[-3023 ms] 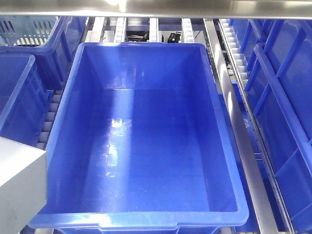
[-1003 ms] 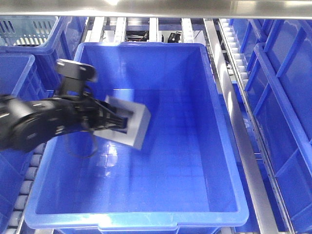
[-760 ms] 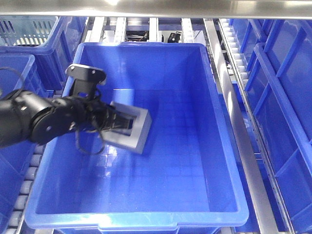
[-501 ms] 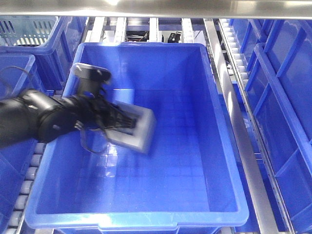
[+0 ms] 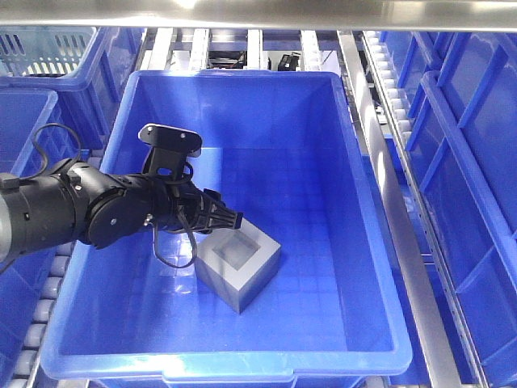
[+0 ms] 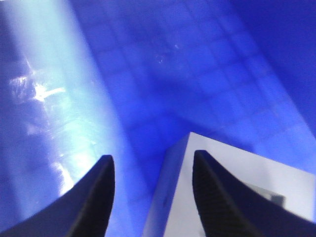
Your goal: Sort gray base to blue bin
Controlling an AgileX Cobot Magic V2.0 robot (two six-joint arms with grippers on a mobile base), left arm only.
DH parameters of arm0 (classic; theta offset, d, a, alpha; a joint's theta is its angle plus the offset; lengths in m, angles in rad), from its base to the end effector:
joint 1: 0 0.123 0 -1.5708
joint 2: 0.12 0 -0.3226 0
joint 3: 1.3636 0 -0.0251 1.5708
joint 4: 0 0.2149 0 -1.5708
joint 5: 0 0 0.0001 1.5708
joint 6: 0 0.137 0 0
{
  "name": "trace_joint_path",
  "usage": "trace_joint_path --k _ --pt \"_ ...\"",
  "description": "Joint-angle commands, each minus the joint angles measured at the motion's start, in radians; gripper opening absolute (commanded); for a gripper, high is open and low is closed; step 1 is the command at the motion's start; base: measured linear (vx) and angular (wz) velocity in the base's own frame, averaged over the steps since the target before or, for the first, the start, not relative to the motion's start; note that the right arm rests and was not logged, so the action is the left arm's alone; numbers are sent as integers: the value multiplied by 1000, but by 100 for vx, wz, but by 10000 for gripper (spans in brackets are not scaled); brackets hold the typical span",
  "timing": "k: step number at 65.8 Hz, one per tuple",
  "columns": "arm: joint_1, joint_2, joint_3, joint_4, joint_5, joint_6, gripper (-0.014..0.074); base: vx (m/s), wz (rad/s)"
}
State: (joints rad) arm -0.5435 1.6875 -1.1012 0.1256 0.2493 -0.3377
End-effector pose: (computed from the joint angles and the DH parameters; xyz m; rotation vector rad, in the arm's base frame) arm 0.3247 -0.1912 0.2627 0.3663 2.3137 -0.3460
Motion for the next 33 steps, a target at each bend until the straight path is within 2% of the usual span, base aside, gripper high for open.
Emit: trace_joint_path --k 1,17,25,33 --pt "-8 -91 -29 -7 -52 -11 360 0 0" --pt "-8 -226 -29 -5 -18 3 360 0 0" --pt "-8 -283 -22 -5 30 40 360 0 0" --pt "-8 -359 42 -5 23 69 360 0 0"
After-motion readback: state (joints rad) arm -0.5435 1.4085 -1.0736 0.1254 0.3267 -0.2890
